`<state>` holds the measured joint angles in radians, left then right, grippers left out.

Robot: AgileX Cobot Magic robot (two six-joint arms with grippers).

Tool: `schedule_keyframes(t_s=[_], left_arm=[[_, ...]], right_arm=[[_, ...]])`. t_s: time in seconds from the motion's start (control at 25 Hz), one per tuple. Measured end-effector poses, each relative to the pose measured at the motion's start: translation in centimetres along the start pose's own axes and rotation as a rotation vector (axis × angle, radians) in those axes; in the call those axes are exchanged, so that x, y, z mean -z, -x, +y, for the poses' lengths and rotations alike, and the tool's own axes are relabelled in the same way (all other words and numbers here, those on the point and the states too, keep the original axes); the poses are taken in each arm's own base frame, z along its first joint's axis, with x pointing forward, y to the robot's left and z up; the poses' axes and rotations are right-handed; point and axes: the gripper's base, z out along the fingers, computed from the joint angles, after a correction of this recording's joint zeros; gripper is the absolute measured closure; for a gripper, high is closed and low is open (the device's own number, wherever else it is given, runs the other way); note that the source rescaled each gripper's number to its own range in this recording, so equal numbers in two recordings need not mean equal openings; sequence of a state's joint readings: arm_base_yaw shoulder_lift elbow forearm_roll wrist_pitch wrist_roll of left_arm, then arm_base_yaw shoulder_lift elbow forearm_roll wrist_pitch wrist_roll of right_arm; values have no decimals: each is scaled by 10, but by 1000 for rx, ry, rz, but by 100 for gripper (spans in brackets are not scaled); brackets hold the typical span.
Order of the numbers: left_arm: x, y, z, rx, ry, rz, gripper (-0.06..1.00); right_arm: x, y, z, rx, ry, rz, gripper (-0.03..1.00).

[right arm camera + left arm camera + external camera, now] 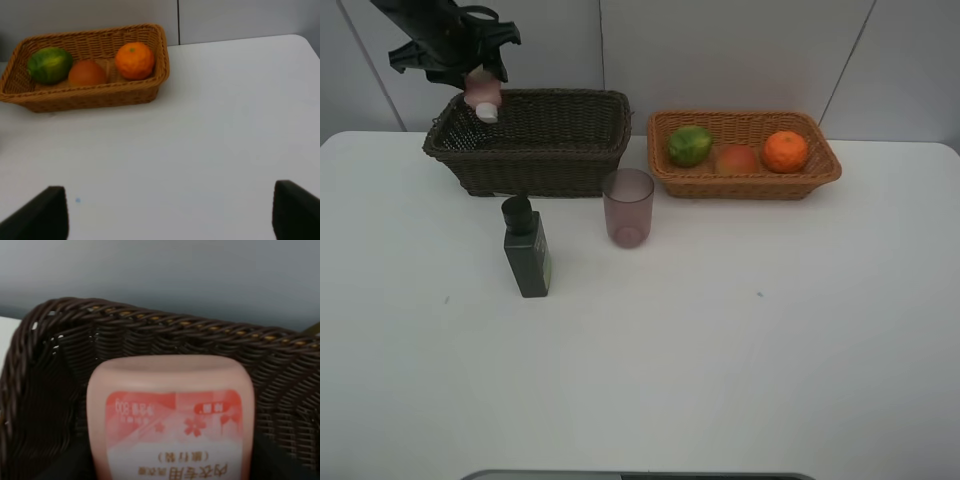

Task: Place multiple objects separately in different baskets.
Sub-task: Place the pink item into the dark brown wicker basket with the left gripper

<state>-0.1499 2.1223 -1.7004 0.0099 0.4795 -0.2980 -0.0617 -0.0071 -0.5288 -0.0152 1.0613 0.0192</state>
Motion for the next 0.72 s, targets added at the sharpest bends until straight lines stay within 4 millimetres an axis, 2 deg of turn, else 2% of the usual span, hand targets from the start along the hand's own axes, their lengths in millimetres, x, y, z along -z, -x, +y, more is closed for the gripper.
schedule_keyframes(t_s=[0.32,0.72], left_arm=[[-38,-16,5,0,11,40,28],[-53,-25,6,18,7,63,28]], right_arm=[[0,0,0,0,0,0,26],[0,0,0,0,0,0,26]])
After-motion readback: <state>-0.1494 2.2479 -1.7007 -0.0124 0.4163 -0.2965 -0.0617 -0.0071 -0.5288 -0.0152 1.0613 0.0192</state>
